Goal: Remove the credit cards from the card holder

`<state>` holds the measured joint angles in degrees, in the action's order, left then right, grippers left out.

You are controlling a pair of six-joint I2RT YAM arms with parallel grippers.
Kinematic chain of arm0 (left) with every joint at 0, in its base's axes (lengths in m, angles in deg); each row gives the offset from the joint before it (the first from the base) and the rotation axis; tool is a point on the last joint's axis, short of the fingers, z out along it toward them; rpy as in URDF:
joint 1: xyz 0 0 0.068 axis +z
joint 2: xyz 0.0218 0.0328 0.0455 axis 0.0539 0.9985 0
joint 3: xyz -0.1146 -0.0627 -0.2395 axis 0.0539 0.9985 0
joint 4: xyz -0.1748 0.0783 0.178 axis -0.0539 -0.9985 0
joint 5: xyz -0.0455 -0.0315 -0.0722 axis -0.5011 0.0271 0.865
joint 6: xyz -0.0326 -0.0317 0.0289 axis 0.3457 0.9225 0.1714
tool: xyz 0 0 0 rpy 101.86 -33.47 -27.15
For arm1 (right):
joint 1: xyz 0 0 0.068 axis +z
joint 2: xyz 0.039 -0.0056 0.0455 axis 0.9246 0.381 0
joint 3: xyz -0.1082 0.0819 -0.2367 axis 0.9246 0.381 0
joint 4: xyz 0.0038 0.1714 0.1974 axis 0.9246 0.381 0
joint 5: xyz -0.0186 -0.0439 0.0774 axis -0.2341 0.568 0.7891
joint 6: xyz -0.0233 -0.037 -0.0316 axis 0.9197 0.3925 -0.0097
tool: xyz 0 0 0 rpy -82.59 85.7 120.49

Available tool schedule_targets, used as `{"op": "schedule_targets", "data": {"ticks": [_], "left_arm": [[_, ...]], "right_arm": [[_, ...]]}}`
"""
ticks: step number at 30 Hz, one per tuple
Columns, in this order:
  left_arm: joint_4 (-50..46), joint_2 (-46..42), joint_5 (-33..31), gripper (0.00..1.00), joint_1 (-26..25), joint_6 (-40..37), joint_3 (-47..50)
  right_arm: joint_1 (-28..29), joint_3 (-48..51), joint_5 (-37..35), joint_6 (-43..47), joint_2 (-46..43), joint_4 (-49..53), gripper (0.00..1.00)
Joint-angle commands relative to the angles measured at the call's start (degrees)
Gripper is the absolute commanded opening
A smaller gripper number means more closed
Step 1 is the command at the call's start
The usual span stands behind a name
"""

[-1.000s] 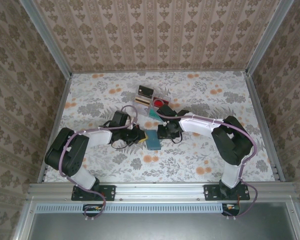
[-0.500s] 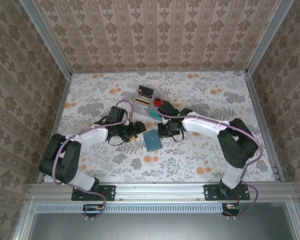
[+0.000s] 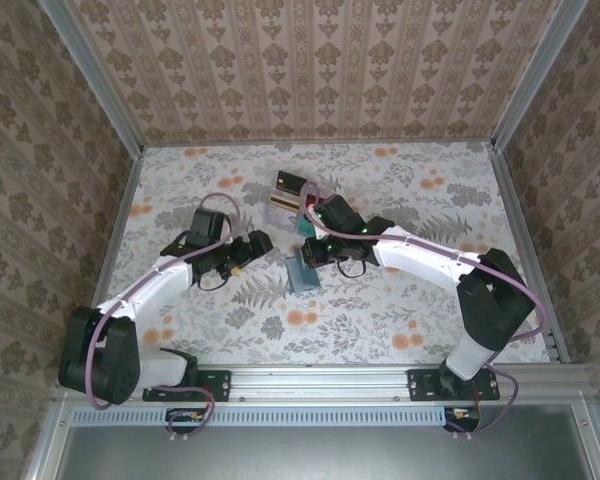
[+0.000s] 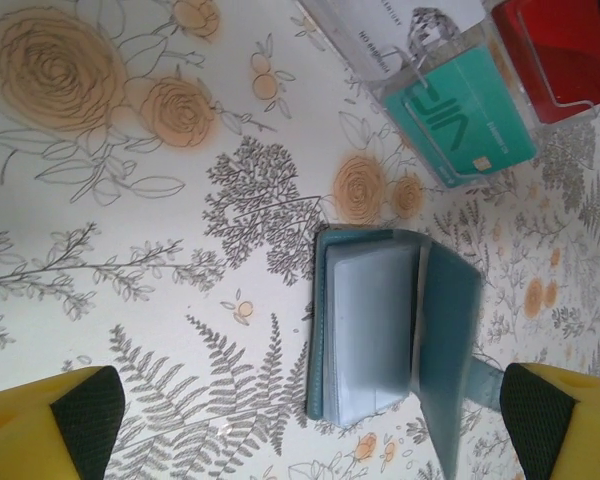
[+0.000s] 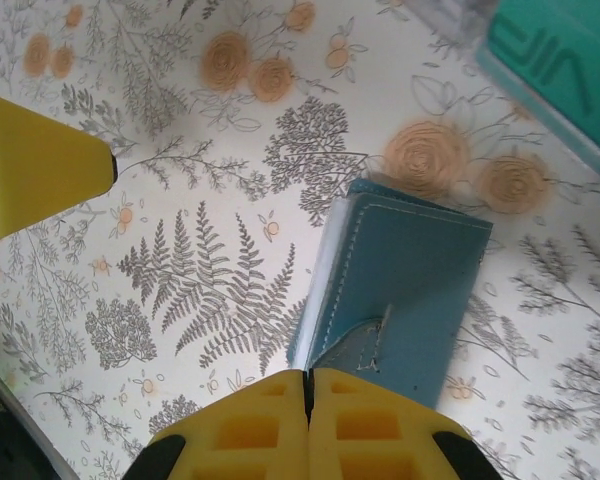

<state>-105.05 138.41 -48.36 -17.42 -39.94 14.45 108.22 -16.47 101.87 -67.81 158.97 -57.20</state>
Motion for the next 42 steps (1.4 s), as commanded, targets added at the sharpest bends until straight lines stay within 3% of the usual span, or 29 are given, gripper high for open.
{"op": "schedule_targets", "data": {"ticks": [1, 10, 19, 25, 35, 42], "left_arm": [[-2.5, -0.3, -1.0, 1.0, 0.5, -0.8, 1.2], [0.7, 4.9, 5.3, 1.0, -0.6, -0.5, -0.5], [6.5, 9.5, 9.5, 0.97, -5.3, 2.8, -2.8], [17.4, 13.8, 12.4, 0.85, -10.4, 9.5, -2.4], [13.8, 19.7, 10.6, 0.67, -13.8, 8.4, -7.7], [11.4, 22.7, 9.7, 0.66, -13.9, 7.3, -9.2]], "right_arm": [[0.3, -1.5, -0.1, -0.9, 1.1, 0.0, 0.07], [-3.9, 2.5, -11.2, -2.9, -2.1, 6.2, 0.06], [-10.6, 10.6, -10.7, -1.9, -5.1, 5.7, 0.07], [-12.0, 12.0, -8.4, -3.3, -3.6, 3.8, 0.06], [-12.8, 12.7, -8.6, -3.8, -2.0, 3.2, 0.07], [-12.8, 12.7, -7.5, -4.5, -1.4, 2.7, 0.07]]}}
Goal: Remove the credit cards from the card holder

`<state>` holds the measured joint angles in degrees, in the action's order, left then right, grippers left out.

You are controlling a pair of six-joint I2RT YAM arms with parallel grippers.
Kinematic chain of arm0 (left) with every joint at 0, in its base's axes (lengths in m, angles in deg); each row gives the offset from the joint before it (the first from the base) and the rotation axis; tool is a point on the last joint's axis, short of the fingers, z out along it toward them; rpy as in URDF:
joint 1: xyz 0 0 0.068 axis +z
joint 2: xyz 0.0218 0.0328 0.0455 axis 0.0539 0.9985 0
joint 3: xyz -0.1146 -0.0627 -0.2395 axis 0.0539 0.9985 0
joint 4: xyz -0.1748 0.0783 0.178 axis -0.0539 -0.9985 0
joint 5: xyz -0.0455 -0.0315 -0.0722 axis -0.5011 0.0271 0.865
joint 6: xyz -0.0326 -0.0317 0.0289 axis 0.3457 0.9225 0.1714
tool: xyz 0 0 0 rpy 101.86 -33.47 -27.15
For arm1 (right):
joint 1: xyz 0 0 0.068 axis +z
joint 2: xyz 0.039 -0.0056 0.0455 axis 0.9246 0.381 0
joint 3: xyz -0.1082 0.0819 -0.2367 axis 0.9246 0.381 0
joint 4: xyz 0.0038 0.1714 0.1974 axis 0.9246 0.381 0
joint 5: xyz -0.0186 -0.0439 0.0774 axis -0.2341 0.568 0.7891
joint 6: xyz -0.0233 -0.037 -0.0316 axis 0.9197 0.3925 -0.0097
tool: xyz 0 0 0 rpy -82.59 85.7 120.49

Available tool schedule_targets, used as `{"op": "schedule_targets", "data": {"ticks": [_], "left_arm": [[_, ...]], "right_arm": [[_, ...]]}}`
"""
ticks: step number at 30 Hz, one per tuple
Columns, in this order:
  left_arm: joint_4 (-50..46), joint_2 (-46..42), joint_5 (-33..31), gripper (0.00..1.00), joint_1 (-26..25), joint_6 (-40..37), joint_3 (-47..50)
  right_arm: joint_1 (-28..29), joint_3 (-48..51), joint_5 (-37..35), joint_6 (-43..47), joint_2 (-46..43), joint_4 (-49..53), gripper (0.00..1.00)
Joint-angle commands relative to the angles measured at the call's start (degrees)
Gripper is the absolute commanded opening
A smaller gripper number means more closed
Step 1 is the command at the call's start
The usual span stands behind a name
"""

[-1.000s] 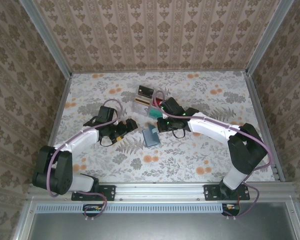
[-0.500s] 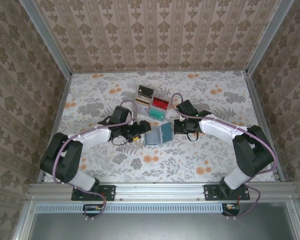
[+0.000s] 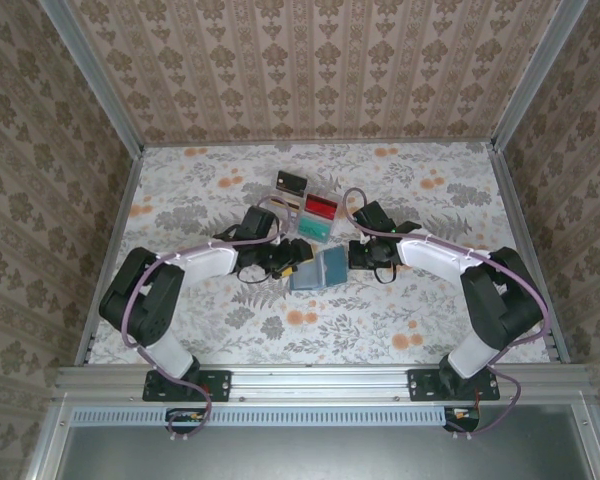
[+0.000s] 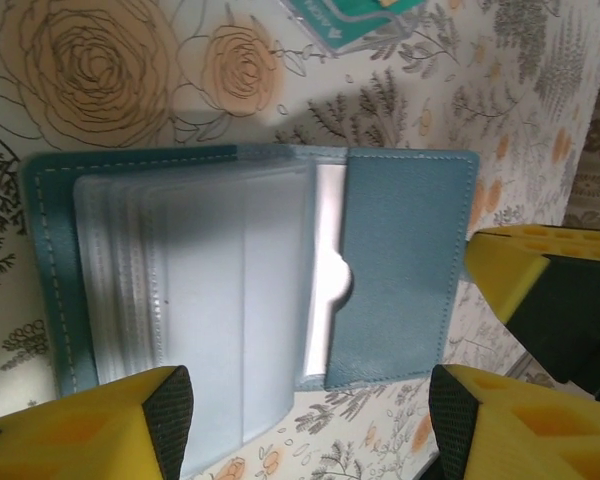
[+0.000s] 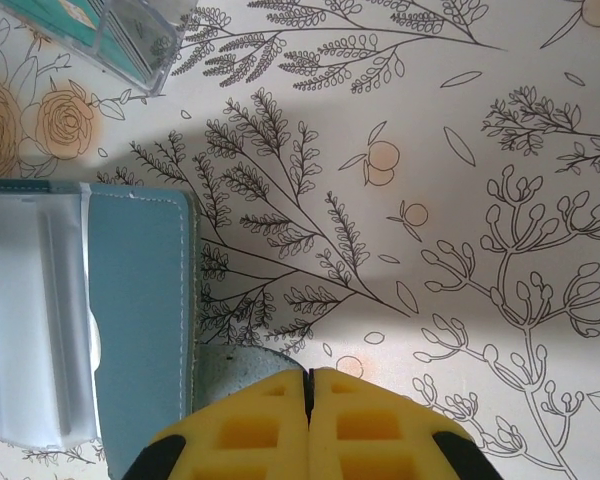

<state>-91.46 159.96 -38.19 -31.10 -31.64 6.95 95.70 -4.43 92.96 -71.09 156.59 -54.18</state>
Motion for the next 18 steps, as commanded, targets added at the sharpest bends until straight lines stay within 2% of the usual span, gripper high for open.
{"op": "schedule_targets", "data": {"ticks": [1, 11, 18], "left_arm": [[-2.5, 1.3, -0.7, 0.67, -0.2, -1.2, -1.8], [-2.1, 3.1, -0.1, 0.66, -0.2, -1.4, -1.7], [-0.3, 3.5, 2.4, 0.59, -0.4, -2.1, -2.1]], "right_arm": [[-0.3, 0.7, 1.4, -1.1, 1.1, -0.4, 0.06], [-0.3, 0.4, 2.2, -1.7, 1.8, -0.6, 0.07], [-0.3, 0.2, 2.6, -1.7, 2.6, -0.4, 0.07]]}}
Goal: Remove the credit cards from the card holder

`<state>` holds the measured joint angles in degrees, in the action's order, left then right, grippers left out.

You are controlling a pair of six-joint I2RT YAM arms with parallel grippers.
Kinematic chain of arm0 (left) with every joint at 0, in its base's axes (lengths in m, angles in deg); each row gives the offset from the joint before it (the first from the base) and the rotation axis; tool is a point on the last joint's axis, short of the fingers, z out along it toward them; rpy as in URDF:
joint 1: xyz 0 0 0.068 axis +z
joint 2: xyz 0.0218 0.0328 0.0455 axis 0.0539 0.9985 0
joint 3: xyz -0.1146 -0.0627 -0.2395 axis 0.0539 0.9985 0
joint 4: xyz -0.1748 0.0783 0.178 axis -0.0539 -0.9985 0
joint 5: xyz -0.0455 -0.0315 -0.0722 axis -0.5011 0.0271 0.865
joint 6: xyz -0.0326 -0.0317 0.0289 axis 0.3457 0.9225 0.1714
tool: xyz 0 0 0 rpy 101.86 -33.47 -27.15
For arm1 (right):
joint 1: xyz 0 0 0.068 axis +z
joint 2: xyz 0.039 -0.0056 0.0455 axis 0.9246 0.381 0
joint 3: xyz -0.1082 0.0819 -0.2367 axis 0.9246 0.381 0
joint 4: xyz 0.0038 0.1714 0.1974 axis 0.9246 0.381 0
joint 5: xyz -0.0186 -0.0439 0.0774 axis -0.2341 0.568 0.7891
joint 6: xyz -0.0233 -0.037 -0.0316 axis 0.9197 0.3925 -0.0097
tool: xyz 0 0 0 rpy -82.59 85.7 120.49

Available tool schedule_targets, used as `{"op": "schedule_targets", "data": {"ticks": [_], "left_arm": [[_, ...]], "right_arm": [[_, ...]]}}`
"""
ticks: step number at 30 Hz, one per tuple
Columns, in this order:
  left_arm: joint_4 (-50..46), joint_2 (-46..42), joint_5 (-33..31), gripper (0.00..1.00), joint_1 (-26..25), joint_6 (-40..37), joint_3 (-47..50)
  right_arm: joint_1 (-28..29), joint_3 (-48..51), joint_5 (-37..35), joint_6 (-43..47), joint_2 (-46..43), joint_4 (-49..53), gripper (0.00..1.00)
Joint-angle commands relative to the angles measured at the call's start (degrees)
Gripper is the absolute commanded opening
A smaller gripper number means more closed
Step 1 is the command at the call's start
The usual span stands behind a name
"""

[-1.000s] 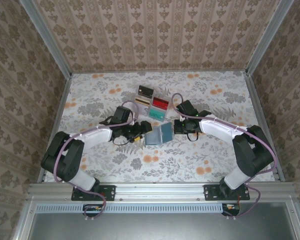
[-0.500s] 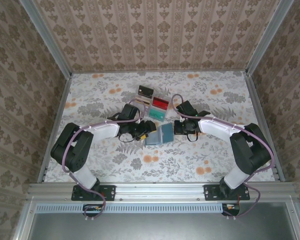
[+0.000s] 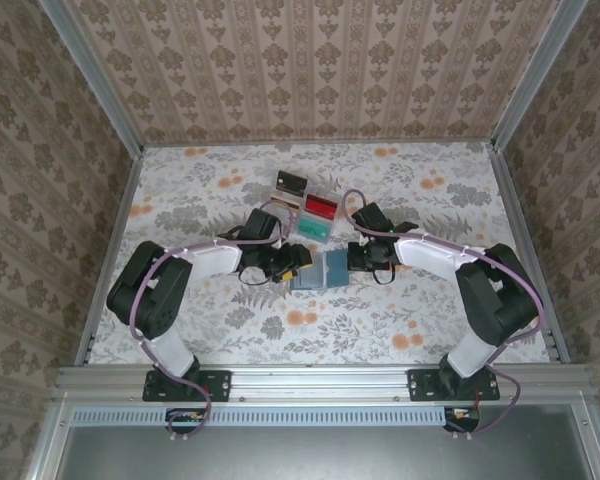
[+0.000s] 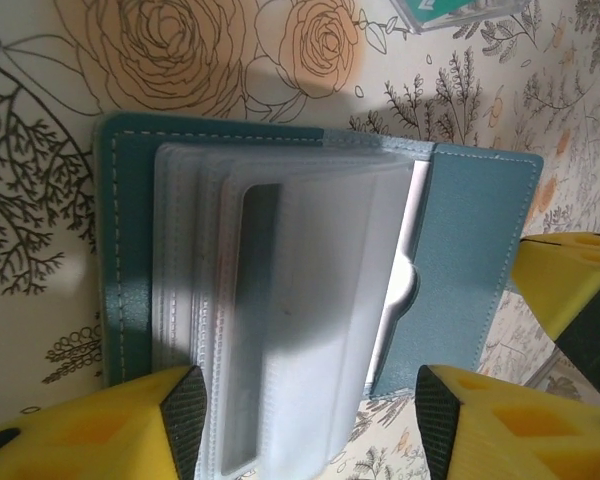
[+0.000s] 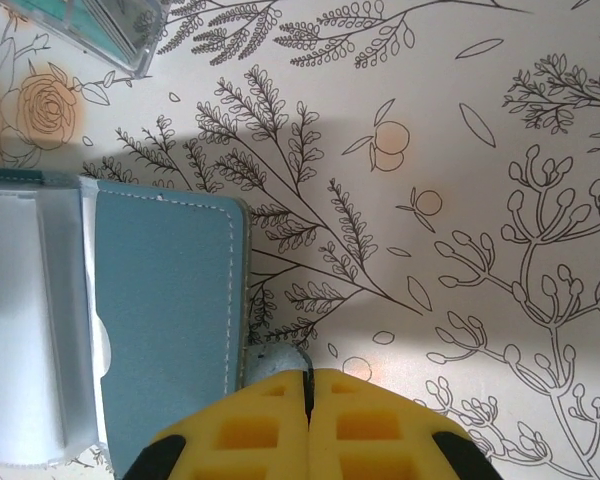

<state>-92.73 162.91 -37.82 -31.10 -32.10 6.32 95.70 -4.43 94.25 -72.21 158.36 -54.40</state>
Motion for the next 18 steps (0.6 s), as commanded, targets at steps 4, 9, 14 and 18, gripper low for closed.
{"op": "schedule_targets", "data": {"ticks": [4, 9, 14, 18], "left_arm": [[0.3, 0.7, 1.9, 0.55, -0.6, -2.3, -1.8], [-0.4, 0.3, 1.5, 0.55, -0.6, -2.8, -2.0], [-1.1, -0.4, 1.8, 0.55, -0.8, -4.0, -2.4], [-2.4, -0.5, 1.9, 0.54, -1.3, -5.4, -3.4]], "right_arm": [[-0.3, 0.0, 1.3, -0.5, 1.1, -0.2, 0.07], [-0.3, 0.0, 1.2, -0.5, 1.2, -0.2, 0.07], [-0.3, 0.0, 1.1, -0.6, 1.3, -0.2, 0.07], [-0.3, 0.3, 1.1, -0.6, 1.4, -0.4, 0.07]]}}
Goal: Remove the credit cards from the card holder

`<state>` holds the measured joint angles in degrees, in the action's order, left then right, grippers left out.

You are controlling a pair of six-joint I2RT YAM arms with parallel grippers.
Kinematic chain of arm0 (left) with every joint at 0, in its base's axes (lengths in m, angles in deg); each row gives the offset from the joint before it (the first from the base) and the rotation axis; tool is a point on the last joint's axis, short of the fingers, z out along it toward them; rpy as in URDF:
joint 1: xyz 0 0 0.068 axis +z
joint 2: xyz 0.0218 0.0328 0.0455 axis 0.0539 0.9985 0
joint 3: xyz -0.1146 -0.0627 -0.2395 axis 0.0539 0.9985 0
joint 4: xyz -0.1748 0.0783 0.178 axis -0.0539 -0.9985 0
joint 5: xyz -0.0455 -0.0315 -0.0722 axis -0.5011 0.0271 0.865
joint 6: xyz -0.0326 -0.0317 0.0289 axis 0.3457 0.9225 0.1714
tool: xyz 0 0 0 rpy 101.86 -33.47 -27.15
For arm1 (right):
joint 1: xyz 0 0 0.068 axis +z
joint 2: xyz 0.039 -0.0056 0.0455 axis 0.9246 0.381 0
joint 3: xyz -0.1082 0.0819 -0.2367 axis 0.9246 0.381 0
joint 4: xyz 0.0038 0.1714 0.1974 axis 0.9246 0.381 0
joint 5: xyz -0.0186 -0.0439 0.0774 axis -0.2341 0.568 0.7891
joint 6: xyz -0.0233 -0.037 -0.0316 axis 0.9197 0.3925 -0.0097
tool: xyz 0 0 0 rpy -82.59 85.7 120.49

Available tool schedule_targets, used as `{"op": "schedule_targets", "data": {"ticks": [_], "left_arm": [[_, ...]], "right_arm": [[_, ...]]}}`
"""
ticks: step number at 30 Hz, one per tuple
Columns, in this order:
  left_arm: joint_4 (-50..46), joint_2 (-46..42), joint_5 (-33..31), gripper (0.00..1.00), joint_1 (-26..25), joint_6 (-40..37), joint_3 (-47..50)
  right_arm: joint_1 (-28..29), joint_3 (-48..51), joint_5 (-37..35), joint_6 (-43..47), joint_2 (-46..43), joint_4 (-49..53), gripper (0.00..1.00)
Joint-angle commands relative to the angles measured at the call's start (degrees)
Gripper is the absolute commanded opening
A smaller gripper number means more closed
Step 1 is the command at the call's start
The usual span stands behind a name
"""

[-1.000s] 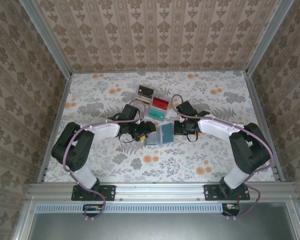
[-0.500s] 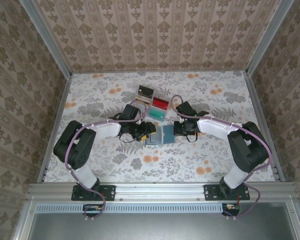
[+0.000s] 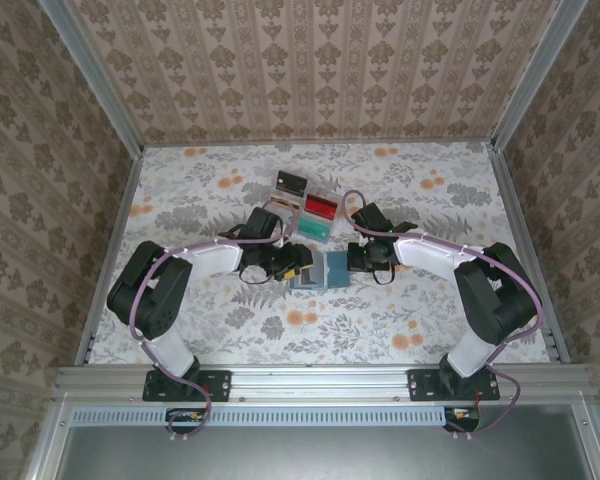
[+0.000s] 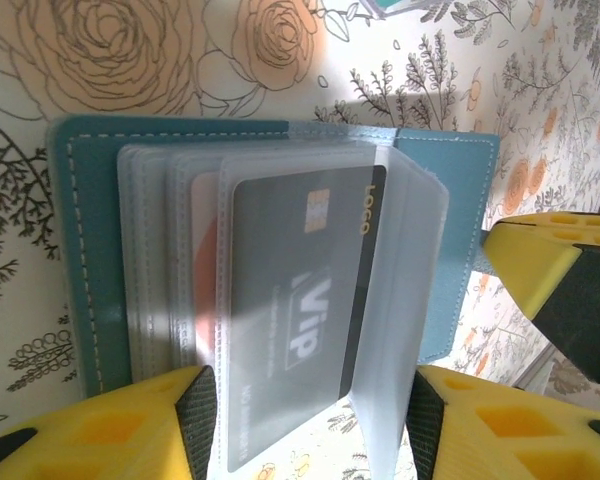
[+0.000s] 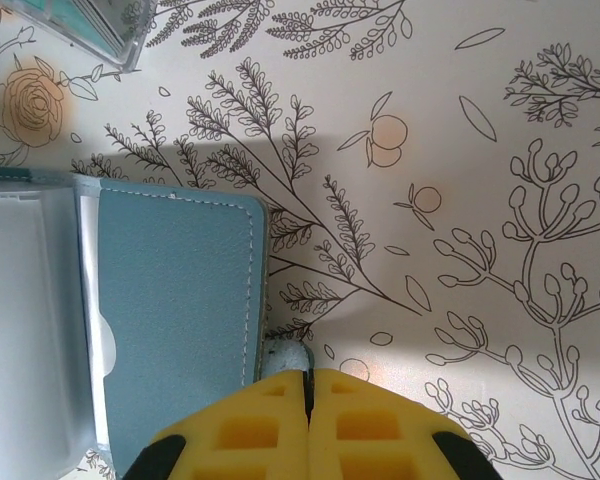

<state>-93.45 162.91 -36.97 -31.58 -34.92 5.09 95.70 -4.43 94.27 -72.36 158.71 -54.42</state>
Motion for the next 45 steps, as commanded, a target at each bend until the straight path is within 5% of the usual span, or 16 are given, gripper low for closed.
{"op": "schedule_targets", "data": {"ticks": [1, 17, 25, 32, 37, 42, 45], "left_arm": [[-1.9, -0.5, 1.0, 0.53, -1.0, -2.8, -2.5], [-5.9, 0.2, -1.8, 0.49, -1.7, -4.7, -4.0], [-15.4, -2.9, -7.3, 0.5, -1.5, -9.5, -5.7], [-16.1, -6.6, -13.8, 0.52, -1.5, -6.8, -5.2], [-14.0, -8.5, -16.0, 0.51, -1.5, -5.0, -3.7], [-12.6, -9.8, -21.1, 0.53, 0.0, 1.8, -0.2], [-9.3, -10.8, -21.5, 0.53, 0.8, 4.0, 2.5]], "right_arm": [[-0.3, 0.3, 1.1, -0.5, 1.1, -0.4, 0.07], [-0.3, 0.1, -0.4, -1.0, 0.4, 0.5, 0.08], [-0.5, -3.2, -6.8, 0.1, -6.3, 5.9, 0.45], [0.6, -8.1, -4.5, 2.3, -10.2, 10.0, 0.51], [3.7, -9.9, 1.6, 1.4, -10.3, 8.7, 0.53], [6.3, -12.1, 20.2, -0.4, -1.4, 2.2, 0.46], [6.7, -11.5, 19.7, -4.4, 3.0, 0.3, 0.42]]}}
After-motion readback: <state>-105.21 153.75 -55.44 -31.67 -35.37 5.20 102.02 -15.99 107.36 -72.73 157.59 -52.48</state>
